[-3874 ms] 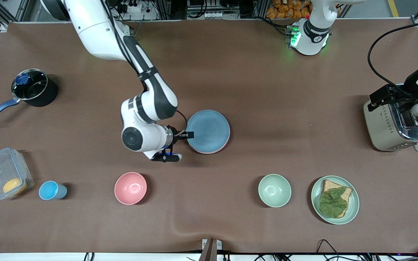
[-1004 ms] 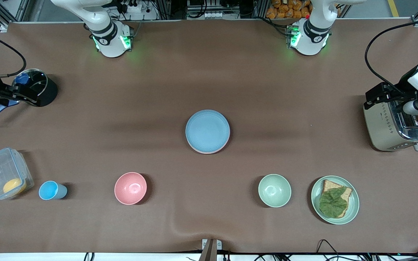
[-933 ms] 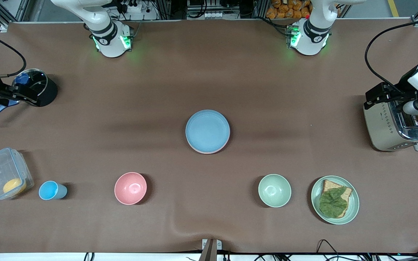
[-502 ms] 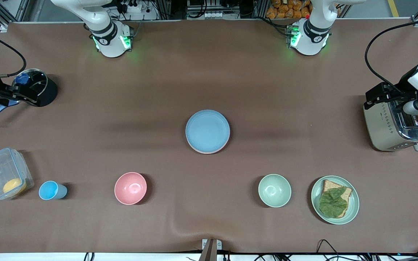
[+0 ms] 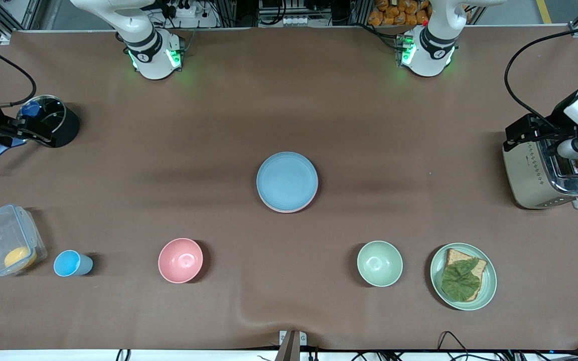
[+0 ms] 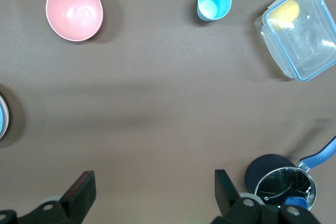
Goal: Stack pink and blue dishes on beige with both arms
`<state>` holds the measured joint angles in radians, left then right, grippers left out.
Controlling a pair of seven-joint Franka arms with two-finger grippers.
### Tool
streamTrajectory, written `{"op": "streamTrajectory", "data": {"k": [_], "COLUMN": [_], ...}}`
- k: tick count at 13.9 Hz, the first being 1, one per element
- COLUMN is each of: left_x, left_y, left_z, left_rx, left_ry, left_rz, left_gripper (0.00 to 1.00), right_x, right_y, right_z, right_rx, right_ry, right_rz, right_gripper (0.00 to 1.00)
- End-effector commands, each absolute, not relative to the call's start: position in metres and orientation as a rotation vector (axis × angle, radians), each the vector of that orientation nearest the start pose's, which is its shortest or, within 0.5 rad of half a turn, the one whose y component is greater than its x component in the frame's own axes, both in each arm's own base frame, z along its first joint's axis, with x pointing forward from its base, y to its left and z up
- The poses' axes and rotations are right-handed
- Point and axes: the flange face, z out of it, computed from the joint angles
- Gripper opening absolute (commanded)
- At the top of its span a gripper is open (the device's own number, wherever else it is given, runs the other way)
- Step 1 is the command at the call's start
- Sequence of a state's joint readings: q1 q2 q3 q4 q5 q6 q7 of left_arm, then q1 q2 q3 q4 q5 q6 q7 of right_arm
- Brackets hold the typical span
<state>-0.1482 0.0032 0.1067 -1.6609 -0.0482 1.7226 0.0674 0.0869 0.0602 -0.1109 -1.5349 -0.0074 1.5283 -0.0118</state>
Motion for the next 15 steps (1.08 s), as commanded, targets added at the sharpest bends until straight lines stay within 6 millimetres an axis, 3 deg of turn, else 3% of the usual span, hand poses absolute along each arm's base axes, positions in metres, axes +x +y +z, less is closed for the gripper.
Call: {"op": "streamTrajectory", "data": {"k": [1, 15], "left_x": [0.5637, 0.5708], "left_y": [-0.0283, -0.0249], "left_z": [0.604, 0.6007], "left_rx": [-3.169, -3.166], "left_ry": [0.187, 0.175], "left_rz": [-0.101, -0.081], "left_gripper": [1.0, 1.0], "right_x": [0.5658, 0.5658], "right_y": [-0.0147, -0.0145], "right_z": [0.607, 0.607], "right_rx": [-3.173, -3.172], "right_ry": [0.037, 0.037], "right_rz": [0.105, 0.105], "right_gripper": [1.0, 1.0]}}
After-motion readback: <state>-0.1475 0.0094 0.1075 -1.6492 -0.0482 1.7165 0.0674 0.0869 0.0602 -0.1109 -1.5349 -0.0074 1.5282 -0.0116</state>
